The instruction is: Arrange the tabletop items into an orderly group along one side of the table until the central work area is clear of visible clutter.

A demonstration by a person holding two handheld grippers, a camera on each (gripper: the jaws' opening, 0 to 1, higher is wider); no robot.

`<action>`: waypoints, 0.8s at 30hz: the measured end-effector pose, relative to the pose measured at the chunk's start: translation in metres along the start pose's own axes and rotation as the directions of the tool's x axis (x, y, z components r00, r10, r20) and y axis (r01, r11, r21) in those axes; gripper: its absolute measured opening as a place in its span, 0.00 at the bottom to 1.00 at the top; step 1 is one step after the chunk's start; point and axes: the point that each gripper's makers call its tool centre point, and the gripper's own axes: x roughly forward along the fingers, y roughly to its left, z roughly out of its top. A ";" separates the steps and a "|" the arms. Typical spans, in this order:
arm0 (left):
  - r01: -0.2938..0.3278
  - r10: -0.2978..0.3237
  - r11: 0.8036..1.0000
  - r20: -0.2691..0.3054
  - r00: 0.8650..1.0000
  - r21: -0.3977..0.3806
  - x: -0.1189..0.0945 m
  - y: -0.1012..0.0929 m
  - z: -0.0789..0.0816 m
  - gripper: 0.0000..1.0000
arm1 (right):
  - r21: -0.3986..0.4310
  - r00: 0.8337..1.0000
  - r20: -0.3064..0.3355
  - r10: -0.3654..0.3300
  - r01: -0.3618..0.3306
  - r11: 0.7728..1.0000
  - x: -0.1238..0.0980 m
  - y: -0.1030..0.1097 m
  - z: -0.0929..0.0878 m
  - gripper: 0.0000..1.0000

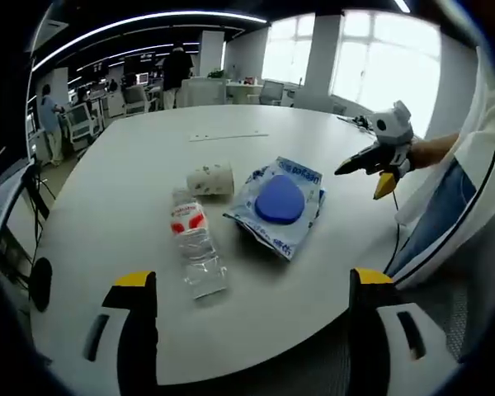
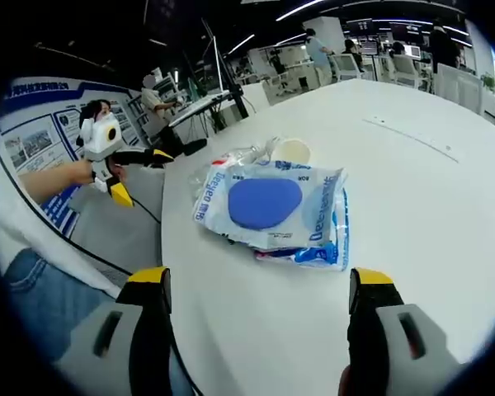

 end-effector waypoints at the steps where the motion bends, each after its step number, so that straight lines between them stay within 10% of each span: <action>1: 0.000 0.000 1.000 0.002 1.000 0.000 0.000 -0.001 0.000 1.00 | -0.001 1.000 0.000 -0.001 0.001 1.000 0.000 0.000 0.000 0.89; 16: -0.035 0.035 0.999 0.089 0.995 -0.006 -0.004 -0.001 0.006 1.00 | -0.032 0.999 -0.030 0.011 -0.012 0.999 0.006 0.006 0.003 0.88; 24: -0.100 0.096 0.995 0.230 0.968 0.007 -0.009 0.001 0.021 1.00 | -0.027 1.000 -0.029 0.010 -0.010 1.000 0.007 0.007 0.007 0.87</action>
